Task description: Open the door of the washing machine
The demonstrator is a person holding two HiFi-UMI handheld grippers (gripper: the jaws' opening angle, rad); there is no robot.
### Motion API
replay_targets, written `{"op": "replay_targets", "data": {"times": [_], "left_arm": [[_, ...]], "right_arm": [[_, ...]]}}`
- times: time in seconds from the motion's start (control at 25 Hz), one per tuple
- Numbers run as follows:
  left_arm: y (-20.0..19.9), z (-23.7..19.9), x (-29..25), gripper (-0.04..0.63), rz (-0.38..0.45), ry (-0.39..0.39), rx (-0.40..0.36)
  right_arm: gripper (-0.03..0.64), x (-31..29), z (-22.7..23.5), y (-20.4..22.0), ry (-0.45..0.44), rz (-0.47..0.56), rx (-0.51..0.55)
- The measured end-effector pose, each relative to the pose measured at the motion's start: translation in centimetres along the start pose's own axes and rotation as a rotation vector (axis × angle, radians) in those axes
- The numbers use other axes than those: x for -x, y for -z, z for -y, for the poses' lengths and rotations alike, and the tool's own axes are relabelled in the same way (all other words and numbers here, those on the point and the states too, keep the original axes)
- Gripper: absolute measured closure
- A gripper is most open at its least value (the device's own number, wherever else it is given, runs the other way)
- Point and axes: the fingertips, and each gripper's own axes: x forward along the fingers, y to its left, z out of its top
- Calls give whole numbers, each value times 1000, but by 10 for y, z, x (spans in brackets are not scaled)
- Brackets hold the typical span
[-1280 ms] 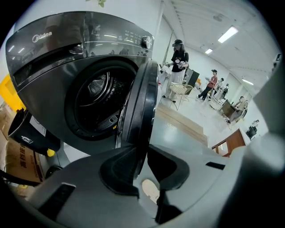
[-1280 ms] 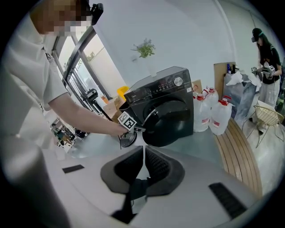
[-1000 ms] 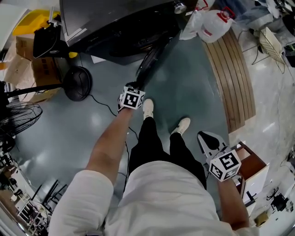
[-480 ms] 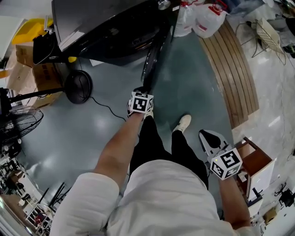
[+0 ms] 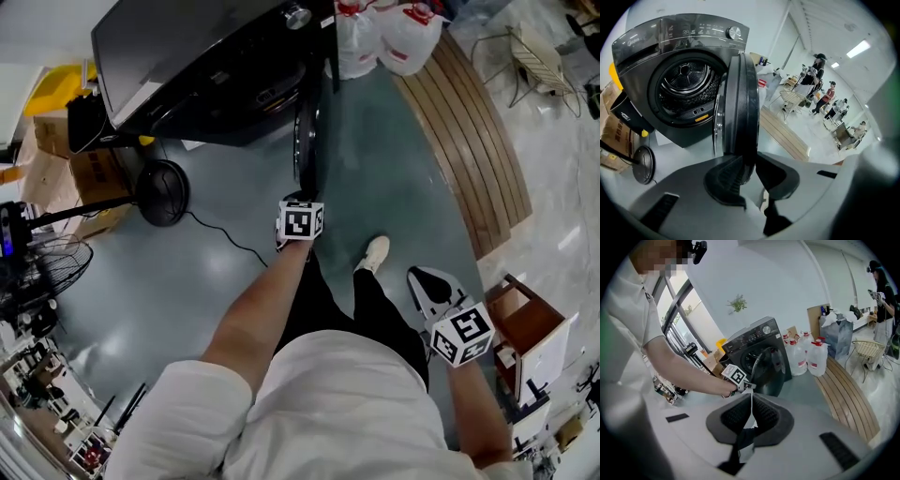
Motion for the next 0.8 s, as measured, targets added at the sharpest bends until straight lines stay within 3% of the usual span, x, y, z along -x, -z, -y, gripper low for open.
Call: {"op": "replay_targets", "data": {"times": [0.8], "left_arm": [[-24, 114, -43, 514, 0, 56, 179]], "right_arm": [[604, 51, 51, 35, 51, 46, -78]]}}
